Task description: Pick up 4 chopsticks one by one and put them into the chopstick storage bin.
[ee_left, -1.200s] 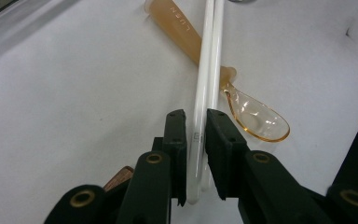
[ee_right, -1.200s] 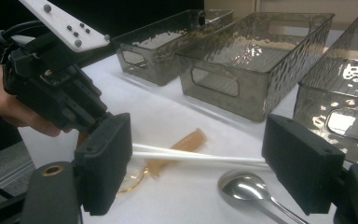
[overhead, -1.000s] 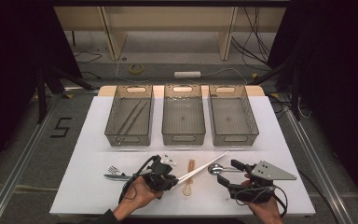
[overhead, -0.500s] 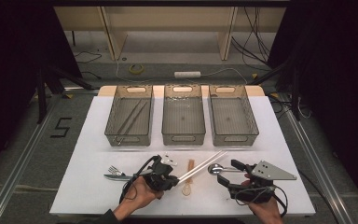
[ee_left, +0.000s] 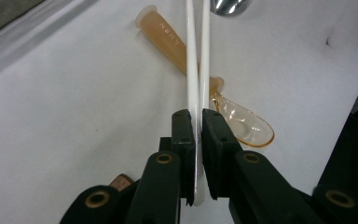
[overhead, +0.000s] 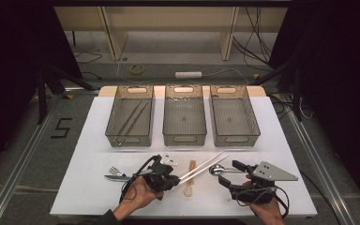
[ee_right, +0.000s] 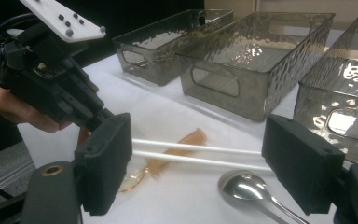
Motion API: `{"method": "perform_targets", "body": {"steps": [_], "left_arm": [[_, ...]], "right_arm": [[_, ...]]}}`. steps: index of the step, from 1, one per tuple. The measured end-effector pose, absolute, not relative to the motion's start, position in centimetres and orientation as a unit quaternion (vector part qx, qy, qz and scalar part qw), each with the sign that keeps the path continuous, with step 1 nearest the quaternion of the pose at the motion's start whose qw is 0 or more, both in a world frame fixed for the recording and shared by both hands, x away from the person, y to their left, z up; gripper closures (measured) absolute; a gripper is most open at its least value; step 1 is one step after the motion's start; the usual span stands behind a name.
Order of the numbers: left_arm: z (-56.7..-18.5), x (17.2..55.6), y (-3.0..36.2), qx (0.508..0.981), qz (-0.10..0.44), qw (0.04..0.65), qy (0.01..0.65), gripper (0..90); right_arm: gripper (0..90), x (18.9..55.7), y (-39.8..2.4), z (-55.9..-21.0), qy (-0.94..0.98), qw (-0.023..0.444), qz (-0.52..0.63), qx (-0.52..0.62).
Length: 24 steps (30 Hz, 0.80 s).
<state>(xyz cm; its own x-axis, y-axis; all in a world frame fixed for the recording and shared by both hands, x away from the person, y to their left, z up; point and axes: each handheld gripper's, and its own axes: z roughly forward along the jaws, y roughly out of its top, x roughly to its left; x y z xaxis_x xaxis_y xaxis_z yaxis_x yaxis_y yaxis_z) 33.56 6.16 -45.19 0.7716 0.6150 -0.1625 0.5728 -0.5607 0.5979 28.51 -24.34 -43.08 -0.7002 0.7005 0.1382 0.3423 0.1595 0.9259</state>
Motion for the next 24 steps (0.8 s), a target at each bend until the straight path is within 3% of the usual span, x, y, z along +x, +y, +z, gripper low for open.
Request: {"method": "perform_targets", "body": {"steps": [24], "left_arm": [[-42.7,33.2,7.2,0.877,0.057,0.355,0.319,83.6]], "right_arm": [[25.3,28.5,-24.4,-43.0,0.744,0.164,0.545,0.35]]}}
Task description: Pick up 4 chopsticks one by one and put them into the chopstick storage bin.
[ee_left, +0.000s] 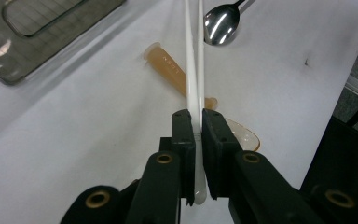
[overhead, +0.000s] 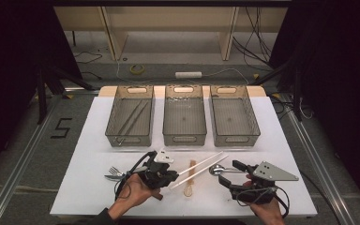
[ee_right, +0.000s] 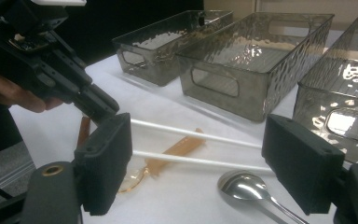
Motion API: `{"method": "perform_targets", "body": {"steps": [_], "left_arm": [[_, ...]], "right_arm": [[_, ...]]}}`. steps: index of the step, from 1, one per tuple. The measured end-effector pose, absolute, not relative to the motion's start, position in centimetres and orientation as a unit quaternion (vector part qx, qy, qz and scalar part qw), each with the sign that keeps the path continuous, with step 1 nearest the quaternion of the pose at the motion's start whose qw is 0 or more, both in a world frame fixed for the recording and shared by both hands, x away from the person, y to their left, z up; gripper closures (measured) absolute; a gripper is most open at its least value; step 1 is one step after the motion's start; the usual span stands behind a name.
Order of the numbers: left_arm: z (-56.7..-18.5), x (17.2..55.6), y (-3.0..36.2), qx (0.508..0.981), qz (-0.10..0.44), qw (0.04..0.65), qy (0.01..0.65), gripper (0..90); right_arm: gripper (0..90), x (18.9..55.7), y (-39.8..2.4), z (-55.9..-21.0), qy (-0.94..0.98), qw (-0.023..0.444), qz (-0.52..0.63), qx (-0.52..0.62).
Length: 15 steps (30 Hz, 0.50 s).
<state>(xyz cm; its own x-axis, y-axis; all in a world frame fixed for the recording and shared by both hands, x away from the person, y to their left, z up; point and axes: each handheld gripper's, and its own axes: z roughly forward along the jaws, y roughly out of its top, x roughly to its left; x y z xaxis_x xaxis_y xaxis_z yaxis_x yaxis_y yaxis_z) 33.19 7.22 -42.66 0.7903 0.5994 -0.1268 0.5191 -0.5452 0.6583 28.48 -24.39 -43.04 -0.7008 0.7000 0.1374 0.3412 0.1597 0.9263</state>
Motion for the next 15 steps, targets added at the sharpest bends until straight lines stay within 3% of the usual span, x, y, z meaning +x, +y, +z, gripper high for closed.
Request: {"method": "perform_targets", "body": {"steps": [15], "left_arm": [[-39.2,32.7,8.6,0.859,0.06,0.403,0.31,83.6]], "right_arm": [[25.3,28.5,-24.4,-43.1,0.743,0.165,0.545,0.35]]}}
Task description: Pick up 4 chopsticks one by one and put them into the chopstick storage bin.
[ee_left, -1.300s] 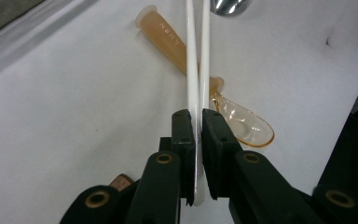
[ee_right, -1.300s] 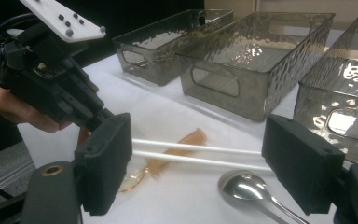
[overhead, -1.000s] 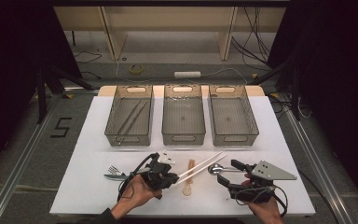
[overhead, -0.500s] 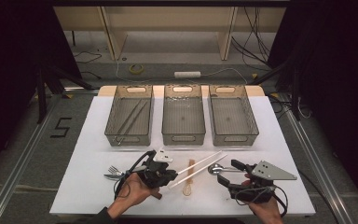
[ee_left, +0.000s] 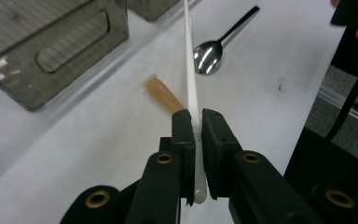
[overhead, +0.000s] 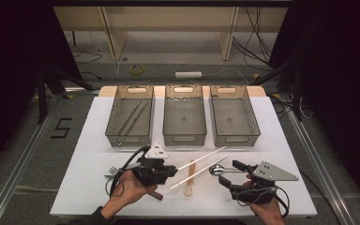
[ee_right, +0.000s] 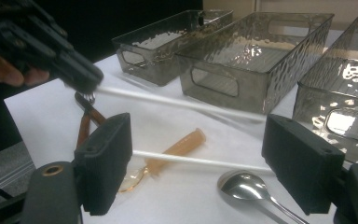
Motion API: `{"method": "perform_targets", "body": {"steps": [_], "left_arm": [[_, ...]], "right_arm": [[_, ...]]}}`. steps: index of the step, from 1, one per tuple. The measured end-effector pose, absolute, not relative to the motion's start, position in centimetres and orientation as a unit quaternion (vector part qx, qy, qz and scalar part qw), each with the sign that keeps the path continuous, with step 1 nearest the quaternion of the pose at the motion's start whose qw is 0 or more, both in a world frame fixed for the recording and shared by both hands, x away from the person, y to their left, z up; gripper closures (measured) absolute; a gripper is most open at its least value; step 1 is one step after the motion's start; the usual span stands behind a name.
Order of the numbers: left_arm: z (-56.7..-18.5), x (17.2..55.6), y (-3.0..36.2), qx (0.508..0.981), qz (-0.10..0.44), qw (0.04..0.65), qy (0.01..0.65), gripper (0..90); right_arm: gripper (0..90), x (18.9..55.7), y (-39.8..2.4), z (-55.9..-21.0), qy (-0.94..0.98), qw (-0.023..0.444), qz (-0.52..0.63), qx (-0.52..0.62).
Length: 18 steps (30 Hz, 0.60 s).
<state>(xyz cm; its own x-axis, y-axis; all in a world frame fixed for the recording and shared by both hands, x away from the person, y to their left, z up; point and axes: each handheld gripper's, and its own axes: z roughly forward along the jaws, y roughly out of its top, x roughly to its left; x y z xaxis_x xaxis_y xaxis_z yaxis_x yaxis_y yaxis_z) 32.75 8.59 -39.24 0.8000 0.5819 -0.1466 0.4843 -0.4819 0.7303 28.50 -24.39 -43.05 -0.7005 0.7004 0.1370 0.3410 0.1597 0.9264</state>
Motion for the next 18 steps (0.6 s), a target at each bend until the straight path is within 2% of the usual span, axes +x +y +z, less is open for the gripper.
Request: {"method": "perform_targets", "body": {"steps": [8,18], "left_arm": [[-37.1,34.0,10.9,0.833,0.086,0.433,0.333,83.5],[-36.2,37.7,14.6,0.798,0.122,0.445,0.388,83.5]], "right_arm": [[25.3,28.5,-24.4,-43.1,0.743,0.165,0.546,0.351],[25.3,28.5,-24.5,-43.1,0.742,0.163,0.546,0.353]]}}
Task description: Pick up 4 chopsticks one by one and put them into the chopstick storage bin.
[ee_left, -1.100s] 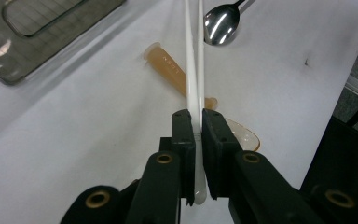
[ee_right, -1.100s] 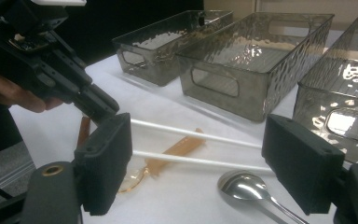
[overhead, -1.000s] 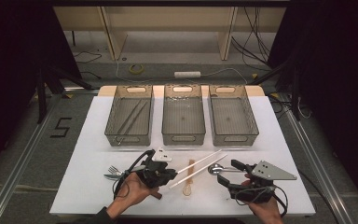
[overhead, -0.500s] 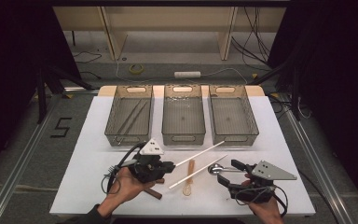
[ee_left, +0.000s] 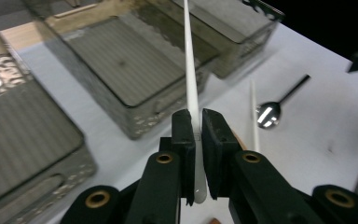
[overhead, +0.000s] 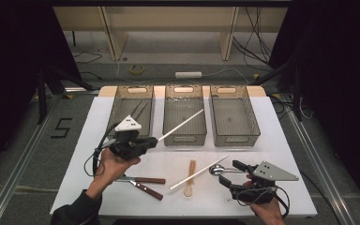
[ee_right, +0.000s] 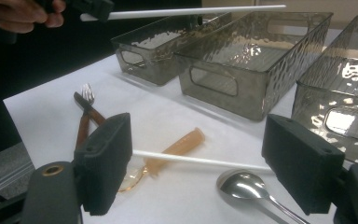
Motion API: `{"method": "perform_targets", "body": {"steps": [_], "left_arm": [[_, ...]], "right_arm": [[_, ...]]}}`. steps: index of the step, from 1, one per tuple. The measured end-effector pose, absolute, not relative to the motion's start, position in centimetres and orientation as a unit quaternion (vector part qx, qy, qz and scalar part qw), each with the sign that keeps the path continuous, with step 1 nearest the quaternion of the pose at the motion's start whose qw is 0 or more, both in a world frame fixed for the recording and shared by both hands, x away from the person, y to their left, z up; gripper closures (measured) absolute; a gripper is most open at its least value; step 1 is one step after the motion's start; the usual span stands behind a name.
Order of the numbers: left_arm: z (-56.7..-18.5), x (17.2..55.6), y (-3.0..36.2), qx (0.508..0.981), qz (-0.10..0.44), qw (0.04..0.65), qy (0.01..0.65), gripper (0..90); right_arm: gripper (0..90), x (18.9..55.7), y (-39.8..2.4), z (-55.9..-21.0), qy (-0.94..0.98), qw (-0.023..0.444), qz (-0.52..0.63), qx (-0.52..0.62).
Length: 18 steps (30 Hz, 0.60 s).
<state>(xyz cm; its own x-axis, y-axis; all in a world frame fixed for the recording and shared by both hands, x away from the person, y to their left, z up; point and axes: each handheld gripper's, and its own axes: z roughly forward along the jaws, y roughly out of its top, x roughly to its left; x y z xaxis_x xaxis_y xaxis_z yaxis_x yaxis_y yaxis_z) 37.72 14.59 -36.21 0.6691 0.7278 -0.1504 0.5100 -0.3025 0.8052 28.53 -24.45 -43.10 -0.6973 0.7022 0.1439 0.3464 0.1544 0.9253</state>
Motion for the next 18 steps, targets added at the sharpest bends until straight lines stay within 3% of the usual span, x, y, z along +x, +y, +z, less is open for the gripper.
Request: {"method": "perform_targets", "body": {"steps": [18], "left_arm": [[-37.1,44.1,19.5,0.752,0.188,0.41,0.481,83.5]], "right_arm": [[25.3,28.6,-24.6,-43.1,0.741,0.162,0.547,0.354]]}}
